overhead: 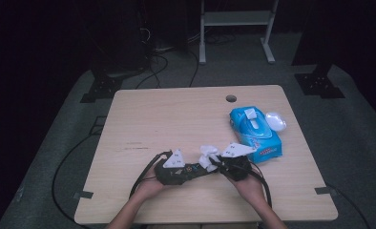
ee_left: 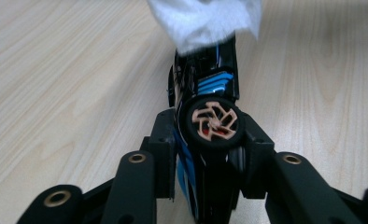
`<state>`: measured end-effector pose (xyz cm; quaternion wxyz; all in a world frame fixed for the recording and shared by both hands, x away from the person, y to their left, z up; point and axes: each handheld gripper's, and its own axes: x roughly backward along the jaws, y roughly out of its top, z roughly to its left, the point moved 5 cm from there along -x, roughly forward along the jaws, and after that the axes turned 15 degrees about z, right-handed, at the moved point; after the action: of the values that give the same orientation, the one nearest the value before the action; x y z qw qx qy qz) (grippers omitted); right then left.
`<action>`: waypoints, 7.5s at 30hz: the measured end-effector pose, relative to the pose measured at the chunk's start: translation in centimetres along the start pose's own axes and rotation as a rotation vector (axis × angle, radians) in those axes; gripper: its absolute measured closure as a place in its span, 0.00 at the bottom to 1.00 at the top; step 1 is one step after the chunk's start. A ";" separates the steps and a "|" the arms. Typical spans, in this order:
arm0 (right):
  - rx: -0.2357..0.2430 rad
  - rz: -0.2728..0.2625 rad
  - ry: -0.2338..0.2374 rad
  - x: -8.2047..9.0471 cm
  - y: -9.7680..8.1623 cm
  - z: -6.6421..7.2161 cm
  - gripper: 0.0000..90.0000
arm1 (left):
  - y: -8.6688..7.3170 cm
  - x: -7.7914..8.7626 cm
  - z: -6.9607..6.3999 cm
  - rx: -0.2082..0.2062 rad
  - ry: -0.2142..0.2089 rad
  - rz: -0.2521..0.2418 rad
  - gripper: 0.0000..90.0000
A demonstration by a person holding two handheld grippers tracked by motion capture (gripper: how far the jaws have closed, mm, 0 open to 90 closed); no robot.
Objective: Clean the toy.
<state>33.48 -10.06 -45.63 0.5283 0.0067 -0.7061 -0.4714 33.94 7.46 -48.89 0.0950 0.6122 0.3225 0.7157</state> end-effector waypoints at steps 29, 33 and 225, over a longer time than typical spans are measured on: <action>0.030 -0.030 0.053 -0.5 0.0 1.2 0.93 | 0.3 0.9 -0.1 -0.014 0.010 0.105 0.50; -0.019 -0.036 0.039 0.2 -0.3 -0.1 0.93 | -0.5 1.3 0.4 -0.017 0.013 0.100 0.71; 0.045 0.039 0.135 -0.3 1.0 2.1 0.93 | -1.4 2.3 -1.2 -0.017 -0.034 0.020 0.66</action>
<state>32.50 -7.97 -45.17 0.5836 0.0367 -0.6792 -0.4435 31.94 9.38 -47.84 0.0986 0.6264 0.3087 0.7089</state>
